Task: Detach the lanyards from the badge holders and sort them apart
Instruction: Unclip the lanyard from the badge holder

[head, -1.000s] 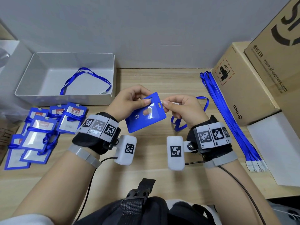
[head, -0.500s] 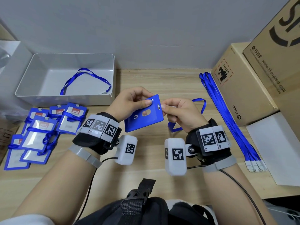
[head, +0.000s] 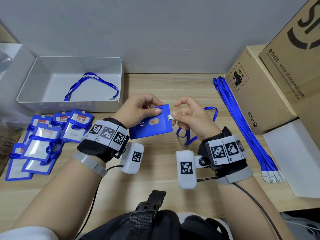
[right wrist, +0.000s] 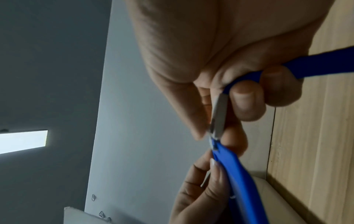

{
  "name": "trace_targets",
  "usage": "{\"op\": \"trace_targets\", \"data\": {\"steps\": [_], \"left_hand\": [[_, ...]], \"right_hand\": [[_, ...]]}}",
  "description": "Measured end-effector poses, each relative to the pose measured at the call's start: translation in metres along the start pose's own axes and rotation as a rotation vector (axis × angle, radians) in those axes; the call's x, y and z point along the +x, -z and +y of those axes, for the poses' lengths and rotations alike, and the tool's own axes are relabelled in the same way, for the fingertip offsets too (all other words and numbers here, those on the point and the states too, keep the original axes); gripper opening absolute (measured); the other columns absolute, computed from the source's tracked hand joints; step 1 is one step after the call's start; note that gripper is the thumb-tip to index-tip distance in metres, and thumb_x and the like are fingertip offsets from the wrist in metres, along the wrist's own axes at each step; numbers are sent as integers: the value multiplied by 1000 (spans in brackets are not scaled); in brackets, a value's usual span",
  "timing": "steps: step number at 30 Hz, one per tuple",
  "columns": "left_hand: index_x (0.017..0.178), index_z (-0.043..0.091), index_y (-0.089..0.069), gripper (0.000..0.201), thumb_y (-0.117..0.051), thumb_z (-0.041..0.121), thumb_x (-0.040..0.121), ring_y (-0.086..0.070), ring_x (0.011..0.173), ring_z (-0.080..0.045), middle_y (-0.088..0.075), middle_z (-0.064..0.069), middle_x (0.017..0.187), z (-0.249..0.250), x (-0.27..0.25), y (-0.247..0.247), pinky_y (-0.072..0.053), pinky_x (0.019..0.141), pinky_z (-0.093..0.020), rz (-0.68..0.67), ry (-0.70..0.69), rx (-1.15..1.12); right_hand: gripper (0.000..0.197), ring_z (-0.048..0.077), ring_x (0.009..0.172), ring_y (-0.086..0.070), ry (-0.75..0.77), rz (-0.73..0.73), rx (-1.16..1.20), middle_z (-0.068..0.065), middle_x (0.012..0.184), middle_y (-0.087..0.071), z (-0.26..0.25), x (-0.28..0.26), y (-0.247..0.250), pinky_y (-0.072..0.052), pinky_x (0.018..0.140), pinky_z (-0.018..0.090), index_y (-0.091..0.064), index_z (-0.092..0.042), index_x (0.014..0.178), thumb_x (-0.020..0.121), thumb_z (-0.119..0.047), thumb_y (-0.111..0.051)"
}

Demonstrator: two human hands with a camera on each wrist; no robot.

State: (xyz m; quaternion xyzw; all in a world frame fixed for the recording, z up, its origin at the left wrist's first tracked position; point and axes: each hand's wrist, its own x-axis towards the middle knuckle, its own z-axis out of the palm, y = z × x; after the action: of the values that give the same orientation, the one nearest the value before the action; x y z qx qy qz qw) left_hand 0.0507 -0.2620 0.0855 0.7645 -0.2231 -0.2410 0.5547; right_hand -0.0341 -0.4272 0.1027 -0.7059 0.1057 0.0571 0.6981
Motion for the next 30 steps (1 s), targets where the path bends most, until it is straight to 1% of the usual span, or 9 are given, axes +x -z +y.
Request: {"op": "trace_targets", "data": {"steps": [4, 10, 14, 17, 19, 21, 24, 26, 30], "left_hand": [[79, 26, -64, 23, -63, 3, 83, -55, 74, -21, -63, 5, 70, 0, 0, 1, -44, 73, -31, -29, 4, 42], [84, 26, -63, 19, -63, 7, 85, -57, 64, -12, -64, 12, 65, -1, -1, -2, -45, 66, -25, -48, 9, 13], [85, 19, -60, 10, -68, 16, 82, -58, 56, -3, -65, 13, 59, -1, -2, -9, -47, 61, -16, -146, 58, -37], [77, 13, -53, 13, -61, 8, 85, -59, 54, -6, -63, 6, 52, -6, -2, -21, -47, 55, -17, -146, 104, -153], [78, 14, -51, 14, -55, 6, 89, -61, 55, -7, -65, 4, 54, -10, 0, -30, -49, 56, -19, -93, 164, -317], [82, 14, -54, 12, -50, 6, 91, -64, 58, -6, -68, 5, 59, -14, 1, -37, -53, 58, -21, -47, 227, -497], [90, 10, -59, 16, -44, 7, 94, -67, 67, -6, -72, 6, 69, -18, 5, -47, -56, 65, -21, -50, 268, -644], [90, 10, -60, 18, -42, 7, 94, -68, 69, -7, -72, 5, 71, -17, 7, -53, -55, 68, -21, -86, 283, -689], [96, 13, -61, 19, -41, 14, 96, -66, 70, -6, -68, 3, 83, -11, 21, -63, -54, 71, -23, -125, 336, -751]], "right_hand": [[26, 2, 41, -40, 26, -66, -149, 5, 63, -57, 1, -1, 2, -36, 47, 13, -40, -22, 90, 88, 4, -49], [26, 1, 45, -49, 84, -47, -218, 10, 66, -56, 2, 1, 3, -38, 51, 15, -40, -21, 87, 87, 3, -50], [25, 17, 65, -51, 137, 54, -206, 5, 70, -61, 8, 9, 7, -42, 69, 29, -46, -24, 86, 81, -6, -63], [30, 9, 80, -53, 204, 233, -186, -4, 87, -57, 13, 11, 7, -41, 74, 12, -47, -26, 87, 76, -9, -70], [31, 5, 86, -51, 218, 392, -178, -6, 95, -54, 18, 10, 10, -42, 77, 12, -47, -24, 91, 76, -11, -70], [29, 6, 82, -52, 143, 430, -135, -5, 92, -53, 25, 5, 15, -44, 74, 14, -47, -21, 94, 77, -13, -70], [17, 10, 72, -55, -40, 285, -133, -4, 78, -56, 36, -6, 18, -44, 62, 12, -52, -19, 89, 81, -18, -66], [13, 15, 70, -57, -66, 254, -170, 3, 71, -60, 44, -12, 20, -45, 63, 20, -54, -24, 80, 82, -16, -65], [8, 25, 72, -60, -105, 269, -146, 18, 76, -64, 60, -18, 32, -49, 72, 35, -59, -16, 80, 84, -9, -62]]}}
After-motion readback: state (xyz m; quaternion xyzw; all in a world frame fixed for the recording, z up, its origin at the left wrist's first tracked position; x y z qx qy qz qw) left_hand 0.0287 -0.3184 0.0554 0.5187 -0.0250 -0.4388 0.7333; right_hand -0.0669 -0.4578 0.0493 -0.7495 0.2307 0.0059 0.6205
